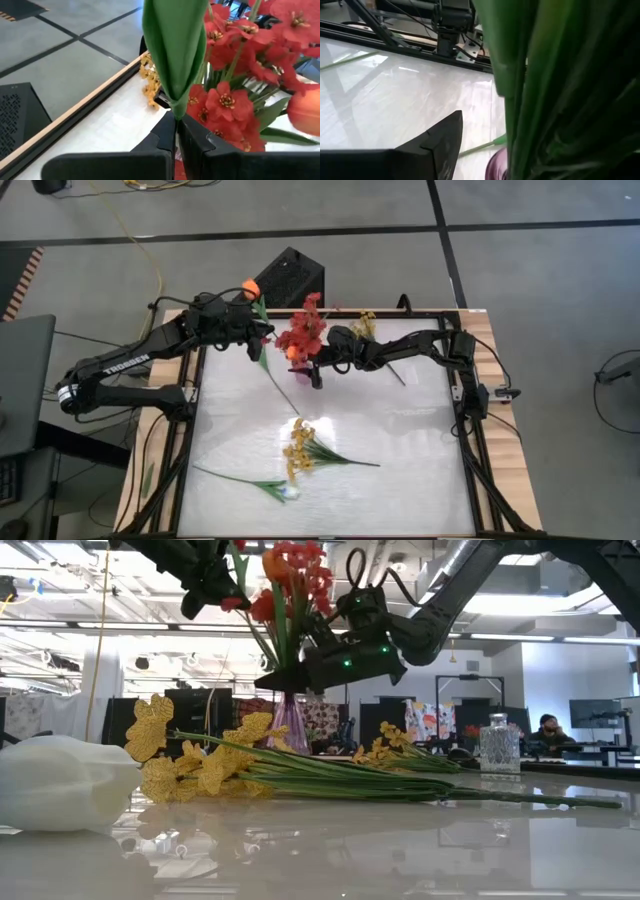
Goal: Sort flowers into vase by color
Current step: Put the orange tulip into the pink vase
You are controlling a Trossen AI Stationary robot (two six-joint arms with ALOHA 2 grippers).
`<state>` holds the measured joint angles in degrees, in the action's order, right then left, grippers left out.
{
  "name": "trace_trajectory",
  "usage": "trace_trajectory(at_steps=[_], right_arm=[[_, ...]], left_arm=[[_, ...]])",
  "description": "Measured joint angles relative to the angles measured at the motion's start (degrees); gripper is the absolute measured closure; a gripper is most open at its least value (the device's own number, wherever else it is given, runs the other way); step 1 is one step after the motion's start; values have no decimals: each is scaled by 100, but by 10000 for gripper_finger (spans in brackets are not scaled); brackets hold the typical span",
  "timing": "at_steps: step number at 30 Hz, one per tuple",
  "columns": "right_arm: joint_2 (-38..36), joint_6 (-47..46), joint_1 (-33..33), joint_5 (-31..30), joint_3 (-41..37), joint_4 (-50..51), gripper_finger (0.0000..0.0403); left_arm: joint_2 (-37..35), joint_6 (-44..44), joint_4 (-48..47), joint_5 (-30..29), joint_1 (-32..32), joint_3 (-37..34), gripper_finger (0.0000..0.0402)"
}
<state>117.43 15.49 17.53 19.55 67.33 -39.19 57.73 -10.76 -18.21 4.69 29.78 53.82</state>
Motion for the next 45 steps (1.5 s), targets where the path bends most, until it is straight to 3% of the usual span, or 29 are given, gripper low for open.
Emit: trace_trajectory(at_steps=[18, 25, 45], right_arm=[[0, 2, 176, 1, 0, 337, 204], [-7, -20, 88, 11, 0, 323, 276], [11, -865, 100, 157, -11, 173, 276]], left_arm=[[-268, 41, -125, -29, -2, 0, 401], [-227, 58, -97, -109, 0, 9, 401], [62, -40, 575, 30, -142, -123, 401]])
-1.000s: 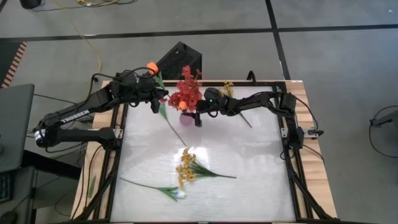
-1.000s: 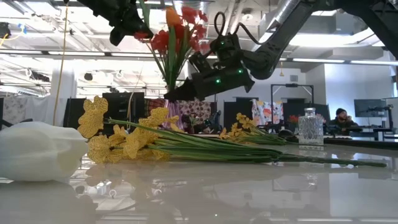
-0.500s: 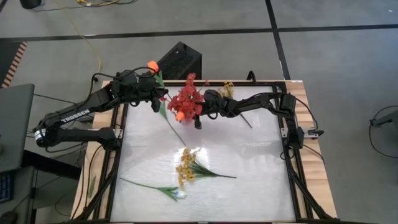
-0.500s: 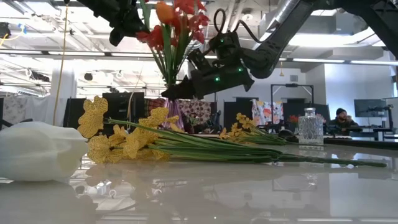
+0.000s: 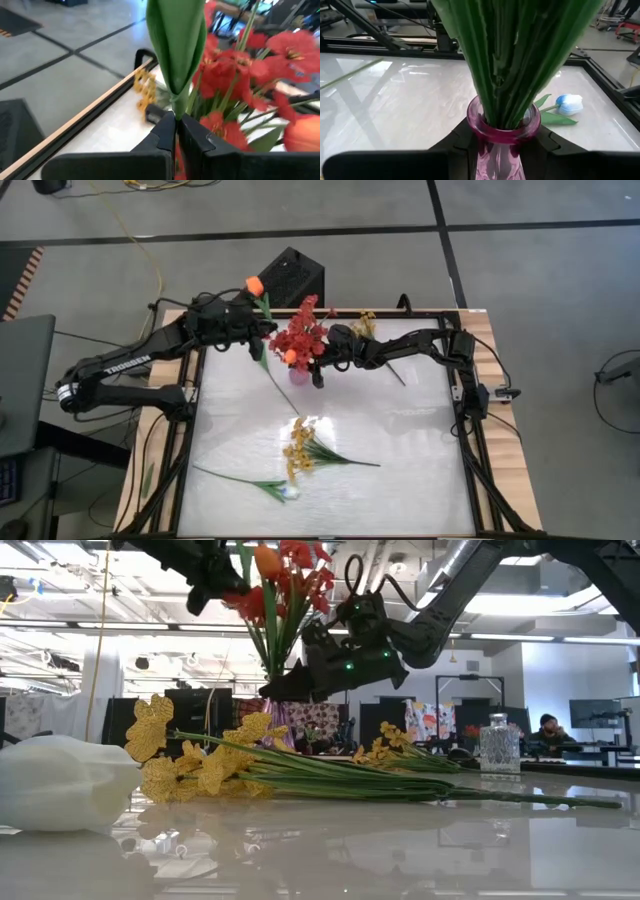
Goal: Sort flowers into vase by color
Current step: Put the orange tulip into the pink vase
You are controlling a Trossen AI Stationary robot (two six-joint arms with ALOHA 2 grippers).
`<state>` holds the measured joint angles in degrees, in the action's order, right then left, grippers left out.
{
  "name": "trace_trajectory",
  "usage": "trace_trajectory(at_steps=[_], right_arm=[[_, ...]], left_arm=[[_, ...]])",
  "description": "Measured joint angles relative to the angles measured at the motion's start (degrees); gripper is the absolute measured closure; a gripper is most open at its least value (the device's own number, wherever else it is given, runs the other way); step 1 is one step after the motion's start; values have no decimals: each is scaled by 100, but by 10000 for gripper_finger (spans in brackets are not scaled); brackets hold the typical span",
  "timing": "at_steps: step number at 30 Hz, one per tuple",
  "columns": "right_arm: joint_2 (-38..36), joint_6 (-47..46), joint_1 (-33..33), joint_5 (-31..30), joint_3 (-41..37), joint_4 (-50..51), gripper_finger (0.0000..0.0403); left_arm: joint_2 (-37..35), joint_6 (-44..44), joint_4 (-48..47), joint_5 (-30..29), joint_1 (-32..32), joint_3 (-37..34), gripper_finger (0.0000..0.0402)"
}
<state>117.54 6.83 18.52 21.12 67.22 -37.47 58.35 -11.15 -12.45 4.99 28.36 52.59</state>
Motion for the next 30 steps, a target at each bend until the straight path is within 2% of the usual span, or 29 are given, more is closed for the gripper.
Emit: trace_trajectory(at_steps=[10, 18, 22, 24, 30], right_arm=[[-2, -64, -2, -3, 2, 72, 276], [-2, -103, 42, -3, 2, 50, 276], [-2, -56, 42, -5, 2, 58, 273], [-2, -129, 59, -26, 9, 32, 236], [-26, -361, 253, 233, 24, 172, 75]], left_arm=[[273, 50, 62, 11, -102, -39, 401], [273, 336, 221, -700, -524, -43, 401], [220, 395, 318, -808, -586, -45, 401], [227, 395, 287, -834, -583, -45, 401], [233, 391, 251, -836, -582, -53, 401]])
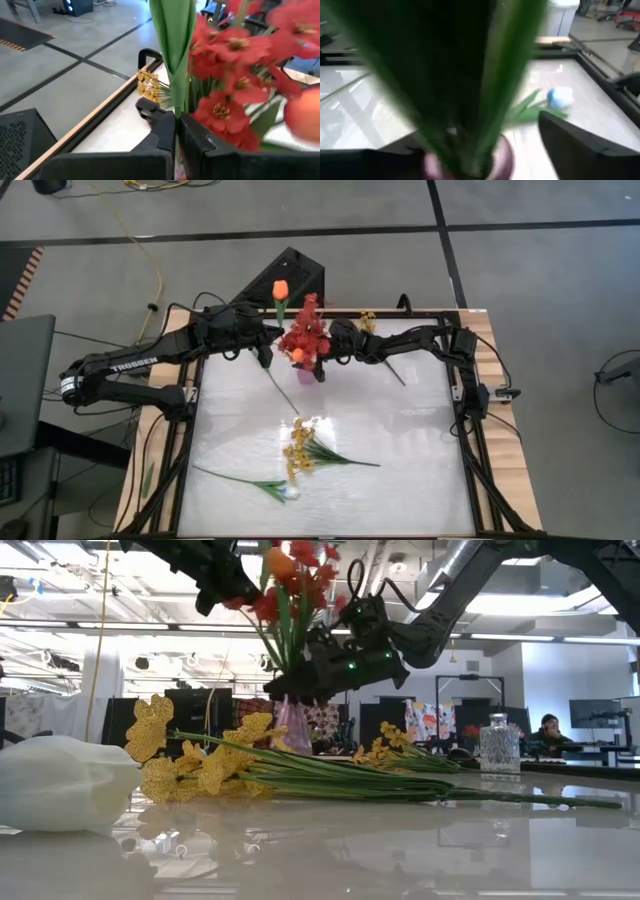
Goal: Sort flowers into vase by color
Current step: Put the orange tulip into the pink vase
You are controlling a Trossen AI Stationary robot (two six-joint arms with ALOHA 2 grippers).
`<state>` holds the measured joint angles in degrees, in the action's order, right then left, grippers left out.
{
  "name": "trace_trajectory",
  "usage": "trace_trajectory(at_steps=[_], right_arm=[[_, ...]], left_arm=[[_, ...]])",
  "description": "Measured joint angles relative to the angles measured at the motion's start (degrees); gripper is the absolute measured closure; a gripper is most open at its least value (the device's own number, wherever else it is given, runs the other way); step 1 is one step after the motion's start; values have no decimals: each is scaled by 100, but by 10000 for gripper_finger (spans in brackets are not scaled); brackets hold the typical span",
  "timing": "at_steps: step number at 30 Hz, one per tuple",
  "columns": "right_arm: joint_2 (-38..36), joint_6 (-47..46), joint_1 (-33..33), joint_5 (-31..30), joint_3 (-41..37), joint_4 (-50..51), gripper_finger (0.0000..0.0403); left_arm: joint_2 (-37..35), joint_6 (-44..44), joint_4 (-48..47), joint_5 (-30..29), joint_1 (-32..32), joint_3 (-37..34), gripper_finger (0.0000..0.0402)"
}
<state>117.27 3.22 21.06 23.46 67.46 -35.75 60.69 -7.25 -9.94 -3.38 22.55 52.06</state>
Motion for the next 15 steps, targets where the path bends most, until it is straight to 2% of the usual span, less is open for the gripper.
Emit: trace_trajectory(at_steps=[2, 5, 8, 15], right_arm=[[-29, -64, 70, 31, -2, 62, 42], [-109, -77, 136, 84, -2, 128, 18], [-237, 59, 166, 217, -2, 381, 14], [-918, 710, 149, 224, -7, 2127, 25]], left_arm=[[-17, -2, -6, 0, 0, -1, 401], [-60, 11, -12, 7, 15, -1, 401], [-143, 35, -49, 1, 56, -3, 401], [-299, 117, -74, -7, 218, -3, 401]])
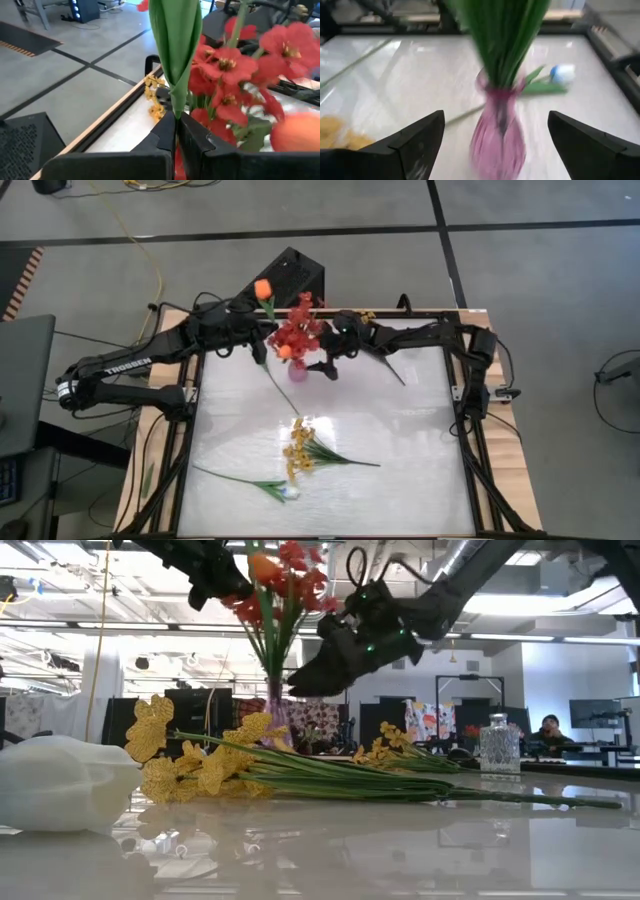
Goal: Sort flowers into vase by color
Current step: Put the orange tulip into the pink vase
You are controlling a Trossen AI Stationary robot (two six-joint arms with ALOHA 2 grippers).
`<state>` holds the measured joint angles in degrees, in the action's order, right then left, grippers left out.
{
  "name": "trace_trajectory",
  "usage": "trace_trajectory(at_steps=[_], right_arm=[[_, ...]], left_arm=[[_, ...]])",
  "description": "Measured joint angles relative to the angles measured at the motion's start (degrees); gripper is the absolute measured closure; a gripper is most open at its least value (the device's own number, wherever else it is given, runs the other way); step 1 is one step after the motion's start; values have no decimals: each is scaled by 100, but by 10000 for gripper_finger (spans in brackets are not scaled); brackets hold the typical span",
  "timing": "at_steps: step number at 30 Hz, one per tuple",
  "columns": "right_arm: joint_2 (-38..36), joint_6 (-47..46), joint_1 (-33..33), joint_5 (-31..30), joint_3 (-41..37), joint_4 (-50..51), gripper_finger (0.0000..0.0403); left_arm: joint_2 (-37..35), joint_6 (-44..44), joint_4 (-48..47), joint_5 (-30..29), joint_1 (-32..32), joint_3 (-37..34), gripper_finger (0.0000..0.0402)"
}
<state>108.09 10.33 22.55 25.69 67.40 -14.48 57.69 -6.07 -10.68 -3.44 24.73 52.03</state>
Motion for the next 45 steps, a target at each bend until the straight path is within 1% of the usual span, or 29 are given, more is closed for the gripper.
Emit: trace_trajectory(at_steps=[2, 5, 7, 12, 20, 27, 36, 38, 41, 45], right_arm=[[-133, 128, -7, 2, 0, 456, 25], [-160, 175, -42, 1, -2, 610, 26], [-66, 175, -84, -1, -2, 518, 26], [186, 175, -192, -2, -11, 525, 26], [186, 160, -259, -4, -11, 225, 26], [179, 173, -317, -2, -11, 142, 26], [179, 155, -348, -2, -11, 197, 26], [179, 155, -358, -2, -11, 199, 26], [180, 160, -382, -2, -11, 198, 26], [181, 160, -382, -2, -11, 153, 26]], left_arm=[[0, 42, -8, 16, 23, 0, 401], [0, 50, -33, 154, 64, 0, 401], [-9, 90, -50, 306, 94, 0, 401], [-178, 96, -76, 326, 128, 0, 401], [-536, 106, -103, 341, 192, 4, 401], [-844, 192, -143, 107, 232, 4, 401], [-1464, 284, -245, 68, 232, 197, 401], [-1641, 304, -226, 312, 232, 199, 401], [-1934, 392, 6, 963, 232, 199, 401], [-2291, 364, 466, 1371, 231, 207, 401]])
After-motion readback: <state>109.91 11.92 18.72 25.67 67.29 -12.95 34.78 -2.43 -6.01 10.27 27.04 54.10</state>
